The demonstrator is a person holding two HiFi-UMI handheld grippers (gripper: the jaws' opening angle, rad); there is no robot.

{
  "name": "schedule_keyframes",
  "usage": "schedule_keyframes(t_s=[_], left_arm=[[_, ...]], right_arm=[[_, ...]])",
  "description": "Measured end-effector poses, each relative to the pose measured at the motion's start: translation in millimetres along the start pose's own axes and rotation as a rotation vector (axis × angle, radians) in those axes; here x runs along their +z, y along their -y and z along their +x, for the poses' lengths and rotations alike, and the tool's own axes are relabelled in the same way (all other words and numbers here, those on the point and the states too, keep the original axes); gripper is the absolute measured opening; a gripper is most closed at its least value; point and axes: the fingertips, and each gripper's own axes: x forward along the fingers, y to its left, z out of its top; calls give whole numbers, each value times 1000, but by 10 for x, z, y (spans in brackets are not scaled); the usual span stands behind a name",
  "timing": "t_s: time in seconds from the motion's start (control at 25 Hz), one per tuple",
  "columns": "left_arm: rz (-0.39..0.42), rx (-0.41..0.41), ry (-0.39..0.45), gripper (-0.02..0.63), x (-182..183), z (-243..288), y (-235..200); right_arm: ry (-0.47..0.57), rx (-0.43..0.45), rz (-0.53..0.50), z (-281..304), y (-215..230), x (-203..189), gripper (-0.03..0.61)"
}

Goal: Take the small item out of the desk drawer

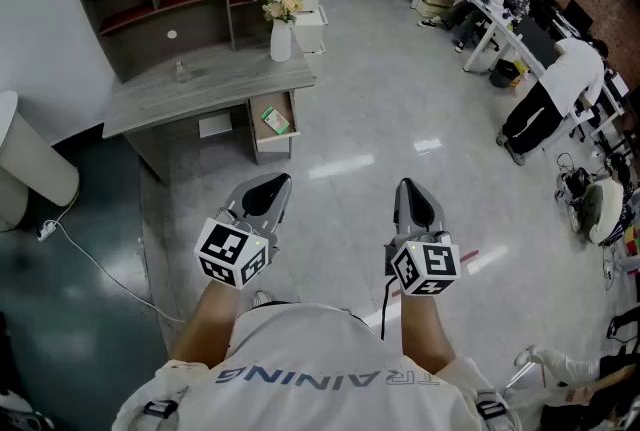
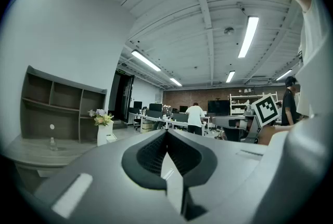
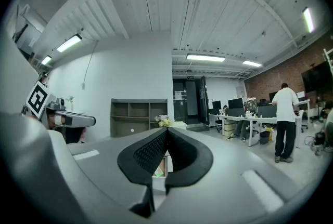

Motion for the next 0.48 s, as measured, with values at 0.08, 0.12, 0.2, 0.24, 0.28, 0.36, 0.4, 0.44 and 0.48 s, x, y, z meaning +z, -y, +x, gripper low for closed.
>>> schedule_keyframes(t_s=[0.08,0.12,0.2,0.24,0.28,0.36,0.4,0.44,0.48], left_arm=[[-3,-5,1,-2,-21,17,27],[-3,-7,2,-2,-29,27,34],[-3,-8,5,-2,-35,51,37],[-4,-8,6,-2,-37,61,36],[-6,-8,5,-2,-42,68,38],[-11,-11,2,-2,-53,75,43],[-13,-13,0,-2,-59,76,47],[-15,-15,-3,-2,-66,73,53],[-15,-17,-6,-2,-73,68,59]], right_arm=[[-8,-6,-3,-19,39,-31,17],[-10,-10,-6,-24,57,-40,17],[-10,-17,-13,-23,86,-47,15],[-11,-20,-17,-21,97,-48,17],[-13,-21,-20,-20,103,-52,15],[-19,-21,-23,-15,103,-62,17],[-22,-19,-23,-13,96,-69,17],[-24,-18,-22,-12,85,-76,17],[-26,-16,-23,-12,74,-83,17]])
